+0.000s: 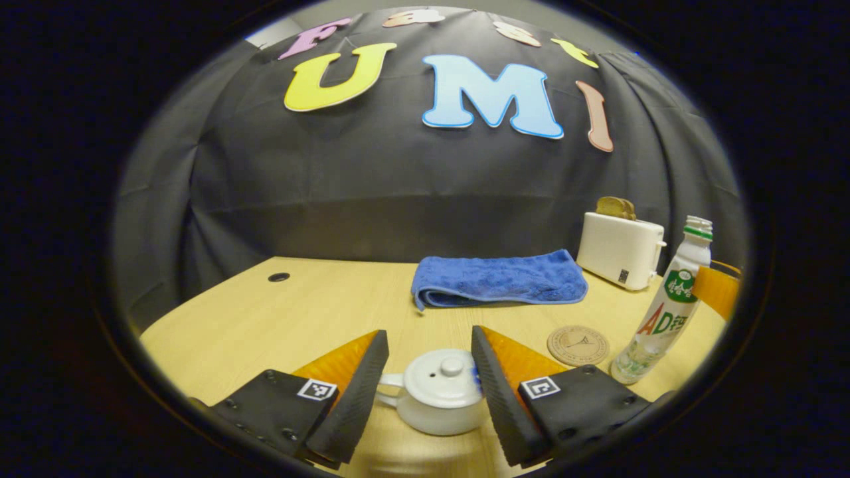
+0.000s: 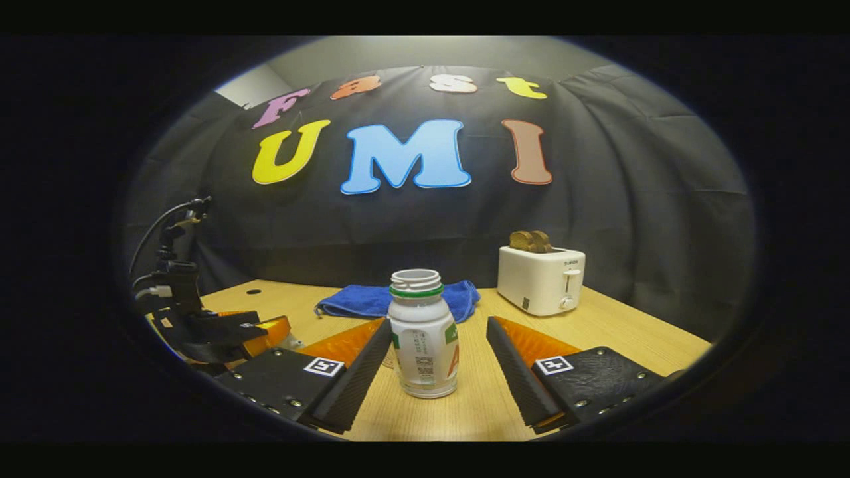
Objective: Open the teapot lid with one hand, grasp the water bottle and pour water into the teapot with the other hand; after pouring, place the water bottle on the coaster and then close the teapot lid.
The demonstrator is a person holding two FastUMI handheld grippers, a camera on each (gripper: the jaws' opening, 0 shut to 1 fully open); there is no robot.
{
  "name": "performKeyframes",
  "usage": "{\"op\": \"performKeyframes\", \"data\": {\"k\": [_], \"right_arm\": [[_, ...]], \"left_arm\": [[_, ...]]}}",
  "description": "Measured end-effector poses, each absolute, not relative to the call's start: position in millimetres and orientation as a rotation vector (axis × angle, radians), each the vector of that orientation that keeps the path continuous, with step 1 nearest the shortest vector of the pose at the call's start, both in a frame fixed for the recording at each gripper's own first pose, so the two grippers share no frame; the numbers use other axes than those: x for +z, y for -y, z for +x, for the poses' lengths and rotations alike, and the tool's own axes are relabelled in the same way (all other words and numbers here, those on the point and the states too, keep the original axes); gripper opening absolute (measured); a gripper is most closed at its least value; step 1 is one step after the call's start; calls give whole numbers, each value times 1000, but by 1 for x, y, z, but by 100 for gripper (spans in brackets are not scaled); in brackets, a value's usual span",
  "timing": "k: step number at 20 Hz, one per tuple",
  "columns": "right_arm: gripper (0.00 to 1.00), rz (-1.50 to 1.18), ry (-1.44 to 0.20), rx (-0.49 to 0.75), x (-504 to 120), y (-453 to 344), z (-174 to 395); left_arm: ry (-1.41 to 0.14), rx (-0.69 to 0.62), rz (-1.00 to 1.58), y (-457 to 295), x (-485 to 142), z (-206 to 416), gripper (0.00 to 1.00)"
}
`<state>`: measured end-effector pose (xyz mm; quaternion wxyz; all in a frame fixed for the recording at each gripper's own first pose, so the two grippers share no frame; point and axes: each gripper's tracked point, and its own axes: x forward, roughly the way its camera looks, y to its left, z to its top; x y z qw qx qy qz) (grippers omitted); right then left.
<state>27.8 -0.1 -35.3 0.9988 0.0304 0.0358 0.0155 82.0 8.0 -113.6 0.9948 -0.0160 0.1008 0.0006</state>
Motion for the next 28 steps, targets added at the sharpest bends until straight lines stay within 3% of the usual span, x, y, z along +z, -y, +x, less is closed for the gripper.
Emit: {"op": "performKeyframes", "data": {"k": [3, 7, 8, 13, 16, 28], "right_arm": [[89, 63, -74, 28, -37, 2, 28], [89, 65, -82, 35, -40, 2, 29], [89, 65, -86, 39, -42, 1, 29], [90, 78, -110, 75, -48, -8, 29], [89, 78, -112, 83, -50, -9, 31], [89, 79, -123, 109, -59, -19, 32]], "left_arm": [[-195, -10, -25, -4, -113, 79, 89], [-191, -27, -3, 5, -114, 79, 74], [-188, -31, 19, 7, -112, 78, 68], [-168, -17, 68, 8, -109, 81, 22], [-153, -25, 45, 5, -102, 79, 11], [-37, -27, -45, -17, -48, 60, 14]]}}
